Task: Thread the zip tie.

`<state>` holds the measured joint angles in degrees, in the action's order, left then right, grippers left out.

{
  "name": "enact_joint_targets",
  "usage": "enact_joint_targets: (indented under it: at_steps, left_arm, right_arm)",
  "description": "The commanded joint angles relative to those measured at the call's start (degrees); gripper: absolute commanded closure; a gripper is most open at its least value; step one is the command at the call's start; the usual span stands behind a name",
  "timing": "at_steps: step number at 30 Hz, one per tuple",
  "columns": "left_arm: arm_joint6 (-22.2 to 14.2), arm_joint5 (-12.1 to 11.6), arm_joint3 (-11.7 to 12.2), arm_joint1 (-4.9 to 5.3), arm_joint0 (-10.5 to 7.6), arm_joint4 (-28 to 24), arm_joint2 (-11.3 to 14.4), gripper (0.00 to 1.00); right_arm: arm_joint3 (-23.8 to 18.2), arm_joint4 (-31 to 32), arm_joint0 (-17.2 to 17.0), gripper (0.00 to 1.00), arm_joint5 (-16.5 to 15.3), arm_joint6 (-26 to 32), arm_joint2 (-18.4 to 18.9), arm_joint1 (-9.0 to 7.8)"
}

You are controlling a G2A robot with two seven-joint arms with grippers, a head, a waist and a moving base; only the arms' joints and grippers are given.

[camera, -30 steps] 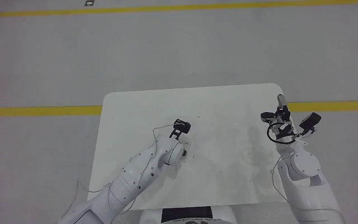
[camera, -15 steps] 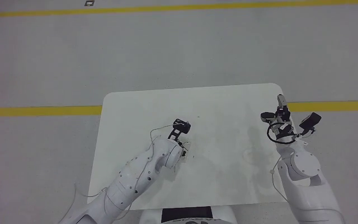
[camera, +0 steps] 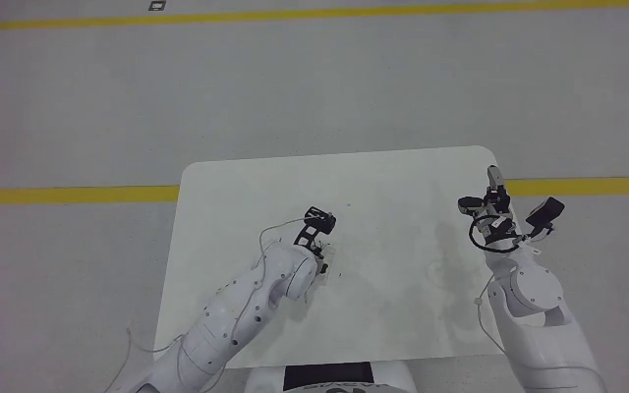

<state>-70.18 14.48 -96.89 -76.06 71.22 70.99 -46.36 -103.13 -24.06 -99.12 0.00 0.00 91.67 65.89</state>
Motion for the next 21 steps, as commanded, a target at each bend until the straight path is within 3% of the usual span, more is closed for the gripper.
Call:
enact_joint_targets:
  at_steps: [1, 10, 21]
  left_arm:
    - [0.11, -0.09, -0.22, 0.04, 0.08, -0.03, -0.09, 1.00]
    - [1.24, -0.37, -0.22, 0.16, 0.13, -0.29, -0.62, 1.00]
    - [1.97, -0.53, 4.59, -0.39, -2.14, -2.17, 0.09, 1.00]
  right_arm:
    - [0.00, 0.00, 0.00, 0.00, 0.00, 0.00, 0.00, 0.00]
    - [0.00, 0.00, 0.00, 0.00, 0.00, 0.00, 0.00, 0.00]
    - [0.00, 0.00, 0.00, 0.00, 0.00, 0.00, 0.00, 0.00]
